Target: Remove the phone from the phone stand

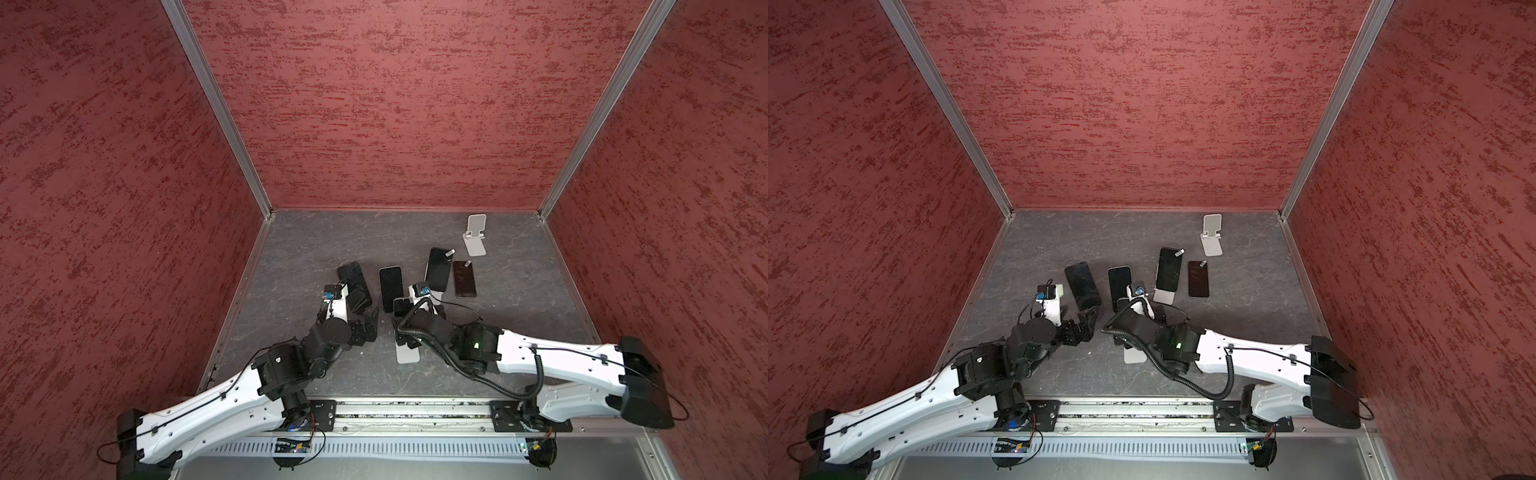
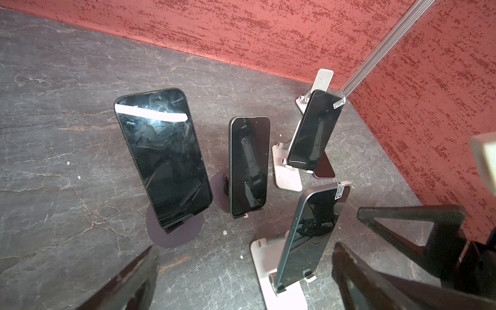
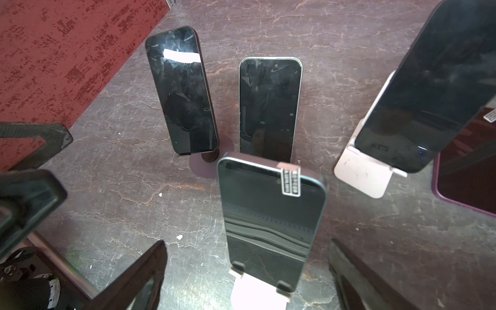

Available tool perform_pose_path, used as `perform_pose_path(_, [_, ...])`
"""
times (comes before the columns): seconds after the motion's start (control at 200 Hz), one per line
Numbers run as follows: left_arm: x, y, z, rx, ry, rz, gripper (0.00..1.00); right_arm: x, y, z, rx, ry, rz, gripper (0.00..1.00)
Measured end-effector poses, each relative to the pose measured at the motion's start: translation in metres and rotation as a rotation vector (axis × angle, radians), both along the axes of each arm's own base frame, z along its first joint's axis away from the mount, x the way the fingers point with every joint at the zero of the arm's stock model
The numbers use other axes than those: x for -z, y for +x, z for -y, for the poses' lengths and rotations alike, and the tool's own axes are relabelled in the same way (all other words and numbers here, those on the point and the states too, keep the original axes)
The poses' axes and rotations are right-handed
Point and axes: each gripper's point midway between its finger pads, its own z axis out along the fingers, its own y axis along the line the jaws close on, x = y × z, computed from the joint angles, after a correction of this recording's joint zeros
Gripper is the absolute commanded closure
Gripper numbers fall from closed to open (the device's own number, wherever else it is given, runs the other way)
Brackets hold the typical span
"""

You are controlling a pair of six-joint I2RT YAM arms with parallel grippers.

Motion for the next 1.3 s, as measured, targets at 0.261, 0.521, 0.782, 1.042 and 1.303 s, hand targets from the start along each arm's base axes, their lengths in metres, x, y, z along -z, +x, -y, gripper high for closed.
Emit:
perform_pose_path(0.261, [0.003, 0.000, 0.000, -0.001, 0.014, -0.009, 0.00, 0.021, 0.001, 0.003, 0.076, -0.056, -0.010, 0.02])
perform_pose_path(0.521, [0.006, -0.001, -0.002, -0.002, 0.029, -0.017, 0.01, 0.032, 0.000, 0.001, 0.100, -0.069, -0.024, 0.02])
perform_pose_path(0.782, [0.008, -0.002, -0.003, -0.001, 0.037, -0.022, 0.01, 0.054, 0.003, -0.001, 0.140, -0.110, -0.036, 0.03])
perform_pose_path(1.042, [0.008, -0.002, -0.003, 0.000, 0.036, -0.022, 0.01, 0.057, 0.009, -0.003, 0.196, -0.108, -0.026, 0.06])
perform_pose_path(1.303, [0.008, -0.001, -0.003, -0.001, 0.035, -0.021, 0.01, 0.062, 0.013, -0.008, 0.224, -0.124, -0.020, 0.17])
